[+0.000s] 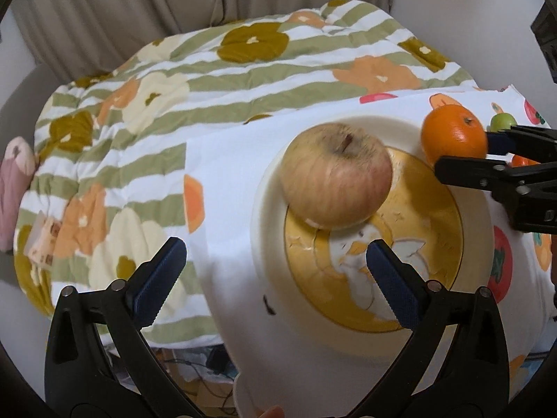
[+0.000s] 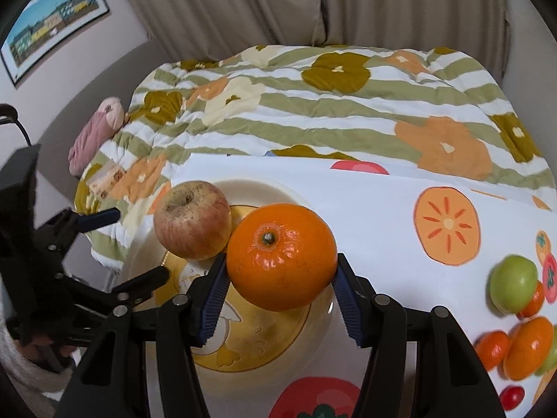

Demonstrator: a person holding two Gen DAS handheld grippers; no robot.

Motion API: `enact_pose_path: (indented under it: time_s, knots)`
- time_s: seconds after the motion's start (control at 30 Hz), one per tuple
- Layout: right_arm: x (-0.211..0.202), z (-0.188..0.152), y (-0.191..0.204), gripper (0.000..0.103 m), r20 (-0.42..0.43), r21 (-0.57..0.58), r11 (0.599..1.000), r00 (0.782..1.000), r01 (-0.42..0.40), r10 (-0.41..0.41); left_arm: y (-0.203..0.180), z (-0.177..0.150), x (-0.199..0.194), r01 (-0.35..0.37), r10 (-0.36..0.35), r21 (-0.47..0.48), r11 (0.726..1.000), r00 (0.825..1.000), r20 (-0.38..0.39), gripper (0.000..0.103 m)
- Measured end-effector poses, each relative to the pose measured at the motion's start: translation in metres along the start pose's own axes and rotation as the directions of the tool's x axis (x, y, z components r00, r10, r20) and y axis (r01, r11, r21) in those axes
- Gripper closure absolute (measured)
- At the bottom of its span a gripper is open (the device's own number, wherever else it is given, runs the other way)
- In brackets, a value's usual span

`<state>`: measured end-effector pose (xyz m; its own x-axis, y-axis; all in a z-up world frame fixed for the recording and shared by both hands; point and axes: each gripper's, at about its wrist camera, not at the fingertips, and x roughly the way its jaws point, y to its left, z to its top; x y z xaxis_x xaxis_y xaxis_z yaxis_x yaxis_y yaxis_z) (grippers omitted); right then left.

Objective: Organize fruits
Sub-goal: 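Lower the apple into the bowl and open the left tool while the right tool releases the orange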

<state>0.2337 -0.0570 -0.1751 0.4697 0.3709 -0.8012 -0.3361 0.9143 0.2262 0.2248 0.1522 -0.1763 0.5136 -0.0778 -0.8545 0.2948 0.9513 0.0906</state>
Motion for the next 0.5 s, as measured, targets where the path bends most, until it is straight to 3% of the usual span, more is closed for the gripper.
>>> enact_pose_path:
  time_s: [0.23,0.5]
  knots:
    - [0.018,0.002,0.019,0.049,-0.004,-0.141,0.989,0.999,0.04,-0.041,0.013,-0.004,0.001,0.01,-0.01,-0.026,1.0,1.0,-0.003,0.0]
    - [0.027,0.0,0.022,0.048,-0.016,-0.192,0.977,0.995,0.093,-0.097,0.017,-0.003,0.0,0.018,-0.018,-0.041,0.999,1.0,-0.003,0.0]
